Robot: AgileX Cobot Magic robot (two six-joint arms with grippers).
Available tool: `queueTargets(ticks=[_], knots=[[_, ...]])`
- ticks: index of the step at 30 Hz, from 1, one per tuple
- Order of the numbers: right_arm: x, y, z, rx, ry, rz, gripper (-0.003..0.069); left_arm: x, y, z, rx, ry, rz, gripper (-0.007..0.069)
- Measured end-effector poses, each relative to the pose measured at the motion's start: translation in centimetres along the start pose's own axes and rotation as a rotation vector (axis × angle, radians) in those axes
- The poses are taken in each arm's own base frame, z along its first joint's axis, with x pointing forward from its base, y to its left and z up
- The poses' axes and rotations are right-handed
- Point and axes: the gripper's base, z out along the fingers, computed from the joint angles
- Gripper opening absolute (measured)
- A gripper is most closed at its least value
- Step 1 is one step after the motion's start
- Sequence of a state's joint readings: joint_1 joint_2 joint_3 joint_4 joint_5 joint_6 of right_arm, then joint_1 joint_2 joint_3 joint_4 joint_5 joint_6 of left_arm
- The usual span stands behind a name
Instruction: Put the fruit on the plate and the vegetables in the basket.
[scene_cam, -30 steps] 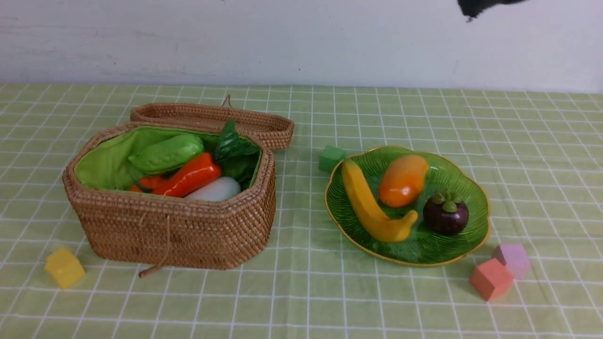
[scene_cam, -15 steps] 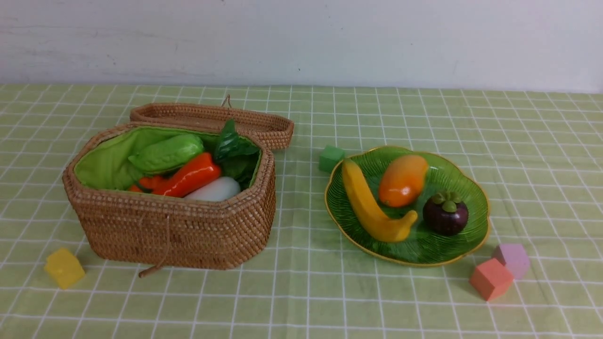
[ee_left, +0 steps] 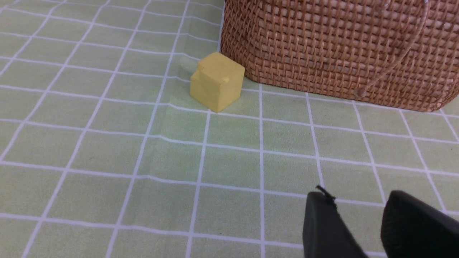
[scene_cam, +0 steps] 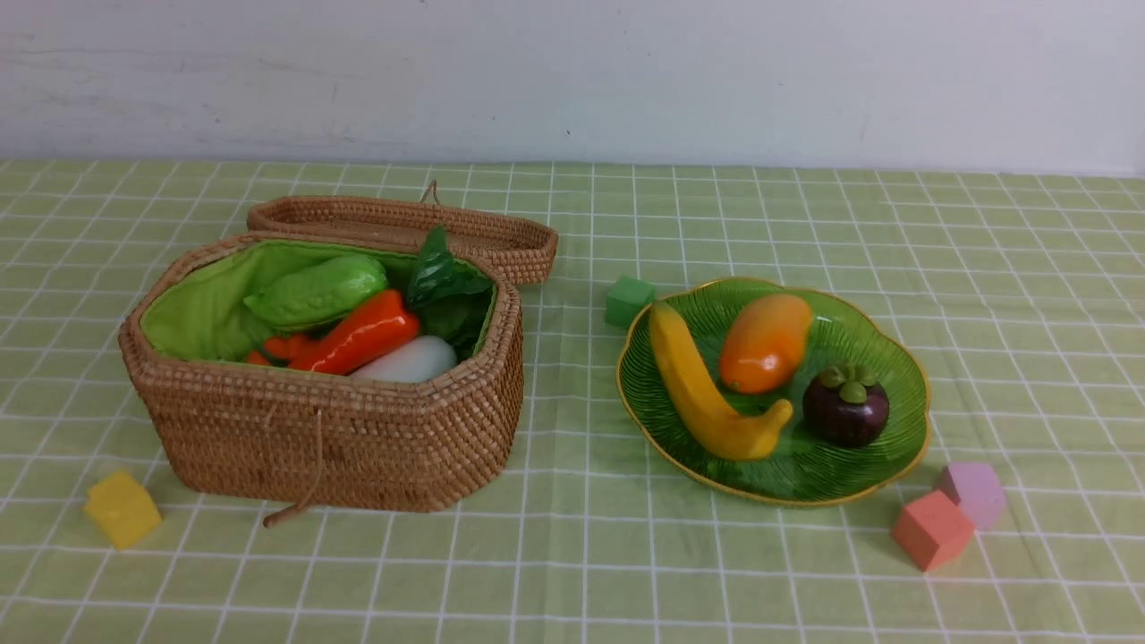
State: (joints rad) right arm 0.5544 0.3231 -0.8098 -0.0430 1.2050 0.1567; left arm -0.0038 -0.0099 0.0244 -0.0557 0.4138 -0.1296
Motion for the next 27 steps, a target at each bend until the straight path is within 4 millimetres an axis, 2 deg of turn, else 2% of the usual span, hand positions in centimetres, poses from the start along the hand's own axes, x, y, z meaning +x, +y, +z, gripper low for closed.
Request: queueTargets(ticks=[8,14,18,21,24,27], knots=[[0.3,-0.1,-0.4,0.033,-0.018,0.021,-0.0004,0.0,0.0,0.0,0.0,0.0,0.0,0.0239],[0.5,-0.6,-1.1,0.254,-0.091,0.148,0.0,0.0,0.0,0.0,0.0,0.0,0.0,0.0239],[0.6,-0.8,-1.5,0.441,-0.218,0.219,0.0003,0.0,0.0,0.0,0.0,0.0,0.0,0.0239],[1.1,-1.3,-0.1,0.507,-0.32,0.21,0.0005,0.0,0.0,0.0,0.0,0.0,0.0,0.0239],[2.5,-2.0,2.3,0.552,-0.408,0.194,0.0006,0.0,0.0,0.0,0.0,0.0,0.0,0.0239],[4.9,-2.9,5.1,0.579,-0.44,0.188,0.0009,0.0,0.0,0.0,0.0,0.0,0.0,0.0239]])
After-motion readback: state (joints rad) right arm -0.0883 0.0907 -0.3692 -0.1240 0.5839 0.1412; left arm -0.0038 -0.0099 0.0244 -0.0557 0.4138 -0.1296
